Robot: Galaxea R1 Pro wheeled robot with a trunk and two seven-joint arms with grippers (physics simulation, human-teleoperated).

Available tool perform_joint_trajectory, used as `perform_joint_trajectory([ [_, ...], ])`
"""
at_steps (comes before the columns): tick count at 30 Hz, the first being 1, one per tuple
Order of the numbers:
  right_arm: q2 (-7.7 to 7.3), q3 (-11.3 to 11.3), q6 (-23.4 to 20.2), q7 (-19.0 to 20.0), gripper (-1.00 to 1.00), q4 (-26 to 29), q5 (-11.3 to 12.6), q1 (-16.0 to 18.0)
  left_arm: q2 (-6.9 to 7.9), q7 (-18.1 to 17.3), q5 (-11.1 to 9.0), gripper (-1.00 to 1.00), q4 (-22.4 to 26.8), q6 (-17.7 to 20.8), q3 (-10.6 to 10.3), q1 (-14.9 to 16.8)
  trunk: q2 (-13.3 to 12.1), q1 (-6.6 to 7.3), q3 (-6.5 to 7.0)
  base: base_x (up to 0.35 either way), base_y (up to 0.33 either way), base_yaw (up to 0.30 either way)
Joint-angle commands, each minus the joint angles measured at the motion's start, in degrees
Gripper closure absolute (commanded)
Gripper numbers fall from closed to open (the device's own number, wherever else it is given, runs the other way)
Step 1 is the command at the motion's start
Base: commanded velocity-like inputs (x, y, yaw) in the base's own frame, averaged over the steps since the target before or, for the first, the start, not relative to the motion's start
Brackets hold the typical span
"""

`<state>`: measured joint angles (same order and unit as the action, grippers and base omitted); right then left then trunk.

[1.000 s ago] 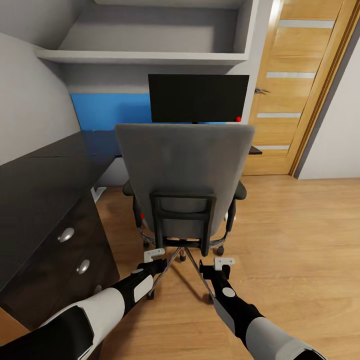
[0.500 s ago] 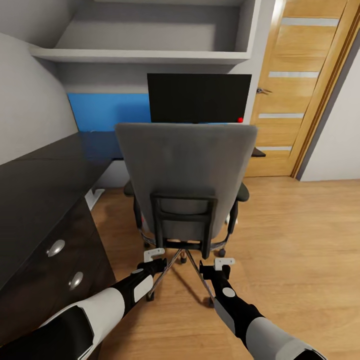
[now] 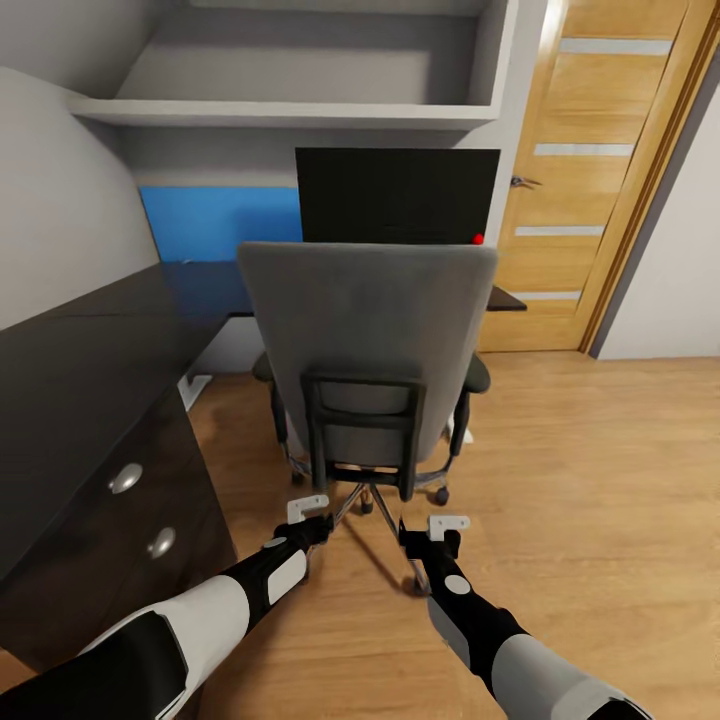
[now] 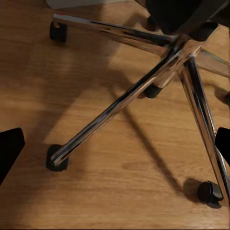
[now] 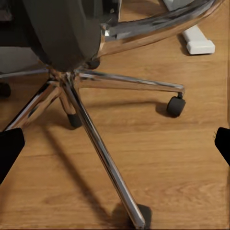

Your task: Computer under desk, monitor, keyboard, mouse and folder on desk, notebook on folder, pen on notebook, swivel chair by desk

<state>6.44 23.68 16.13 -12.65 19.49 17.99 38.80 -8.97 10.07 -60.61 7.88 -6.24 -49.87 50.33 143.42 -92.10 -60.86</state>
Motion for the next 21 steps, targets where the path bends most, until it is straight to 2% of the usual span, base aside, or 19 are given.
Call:
perform_joint_trajectory([
  [1, -0.03, 0.5, 0.2, -0.4, -1.00, 0.0, 0.5, 0.1, 0.00, 0.3, -0.4, -1.00, 0.0, -0.2, -0.5, 0.0, 0.0, 0.04, -0.05, -0.305, 0.000, 0.000],
  [13, -0.03, 0.5, 0.2, -0.5, -1.00, -0.1, 0.4, 0.1, 0.00, 0.4, -0.4, -1.00, 0.0, -0.2, -0.5, 0.0, 0.0, 0.04, -0.05, -0.328, 0.000, 0.000],
  [21, -0.03, 0.5, 0.2, -0.4, -1.00, -0.1, 0.4, 0.1, 0.00, 0.4, -0.4, -1.00, 0.0, -0.3, -0.5, 0.0, -0.1, 0.25, 1.72, -0.335, 0.000, 0.000],
])
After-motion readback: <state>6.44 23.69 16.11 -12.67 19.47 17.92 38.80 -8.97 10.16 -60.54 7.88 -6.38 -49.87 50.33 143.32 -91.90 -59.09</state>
